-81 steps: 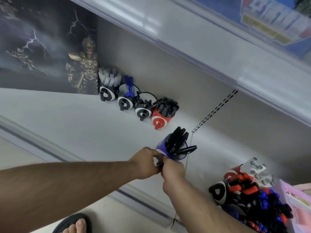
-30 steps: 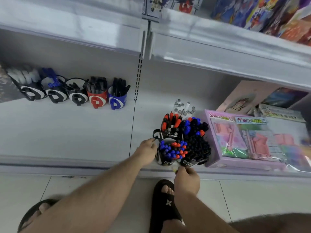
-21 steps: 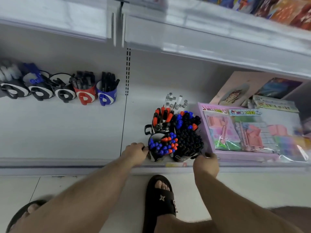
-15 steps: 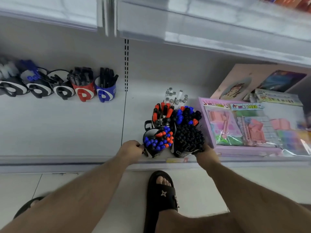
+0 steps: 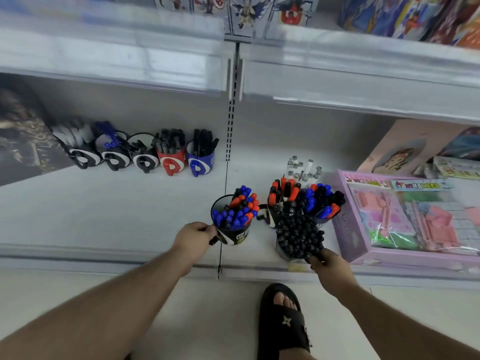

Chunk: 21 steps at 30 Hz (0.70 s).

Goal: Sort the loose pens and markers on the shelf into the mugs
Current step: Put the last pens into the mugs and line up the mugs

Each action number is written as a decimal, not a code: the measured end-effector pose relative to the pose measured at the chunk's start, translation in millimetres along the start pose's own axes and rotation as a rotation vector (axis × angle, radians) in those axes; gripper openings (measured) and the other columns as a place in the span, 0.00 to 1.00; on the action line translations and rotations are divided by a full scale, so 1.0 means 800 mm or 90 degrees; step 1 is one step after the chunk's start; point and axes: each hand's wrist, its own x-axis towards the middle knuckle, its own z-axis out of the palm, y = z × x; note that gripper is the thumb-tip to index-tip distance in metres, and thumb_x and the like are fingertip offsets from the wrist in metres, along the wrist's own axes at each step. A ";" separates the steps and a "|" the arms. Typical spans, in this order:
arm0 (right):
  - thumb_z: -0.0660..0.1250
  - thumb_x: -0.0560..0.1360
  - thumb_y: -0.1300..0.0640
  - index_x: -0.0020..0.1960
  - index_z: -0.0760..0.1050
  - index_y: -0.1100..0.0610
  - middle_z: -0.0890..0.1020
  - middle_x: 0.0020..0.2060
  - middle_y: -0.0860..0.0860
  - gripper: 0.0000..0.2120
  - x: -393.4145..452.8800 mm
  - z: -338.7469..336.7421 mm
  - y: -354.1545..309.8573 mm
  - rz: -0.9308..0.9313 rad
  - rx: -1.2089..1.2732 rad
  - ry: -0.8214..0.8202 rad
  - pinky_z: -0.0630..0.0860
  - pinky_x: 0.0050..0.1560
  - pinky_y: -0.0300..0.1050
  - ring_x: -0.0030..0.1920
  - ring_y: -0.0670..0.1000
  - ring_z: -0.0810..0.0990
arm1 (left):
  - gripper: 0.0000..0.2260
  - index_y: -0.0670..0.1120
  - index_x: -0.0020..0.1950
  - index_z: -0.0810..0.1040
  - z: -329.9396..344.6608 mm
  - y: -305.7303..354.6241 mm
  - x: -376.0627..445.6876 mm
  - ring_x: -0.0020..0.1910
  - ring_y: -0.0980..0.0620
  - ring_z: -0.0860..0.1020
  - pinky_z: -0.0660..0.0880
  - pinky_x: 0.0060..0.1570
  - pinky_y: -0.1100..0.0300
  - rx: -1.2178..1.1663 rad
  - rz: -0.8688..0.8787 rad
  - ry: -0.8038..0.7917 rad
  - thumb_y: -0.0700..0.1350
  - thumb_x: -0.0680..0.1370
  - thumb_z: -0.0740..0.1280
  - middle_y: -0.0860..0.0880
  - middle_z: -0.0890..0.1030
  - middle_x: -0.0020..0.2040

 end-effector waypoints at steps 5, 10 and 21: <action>0.63 0.79 0.56 0.41 0.78 0.55 0.84 0.36 0.50 0.09 -0.012 0.021 -0.058 -0.028 0.040 -0.053 0.75 0.36 0.41 0.37 0.49 0.82 | 0.10 0.44 0.38 0.81 -0.077 0.021 0.008 0.39 0.45 0.75 0.78 0.52 0.47 -0.046 0.013 0.075 0.47 0.77 0.69 0.44 0.78 0.36; 0.64 0.79 0.59 0.44 0.78 0.61 0.85 0.38 0.55 0.09 -0.009 0.064 -0.138 -0.074 0.146 -0.081 0.80 0.41 0.46 0.37 0.50 0.84 | 0.09 0.44 0.39 0.80 -0.150 0.028 0.009 0.38 0.46 0.77 0.79 0.49 0.50 -0.110 -0.003 0.150 0.48 0.77 0.70 0.44 0.79 0.37; 0.61 0.80 0.64 0.42 0.76 0.66 0.80 0.32 0.55 0.10 -0.002 0.202 -0.338 -0.128 0.259 -0.185 0.73 0.36 0.46 0.31 0.54 0.74 | 0.08 0.40 0.38 0.79 -0.299 -0.001 0.018 0.36 0.44 0.74 0.79 0.53 0.49 -0.168 -0.082 0.229 0.42 0.75 0.69 0.44 0.76 0.33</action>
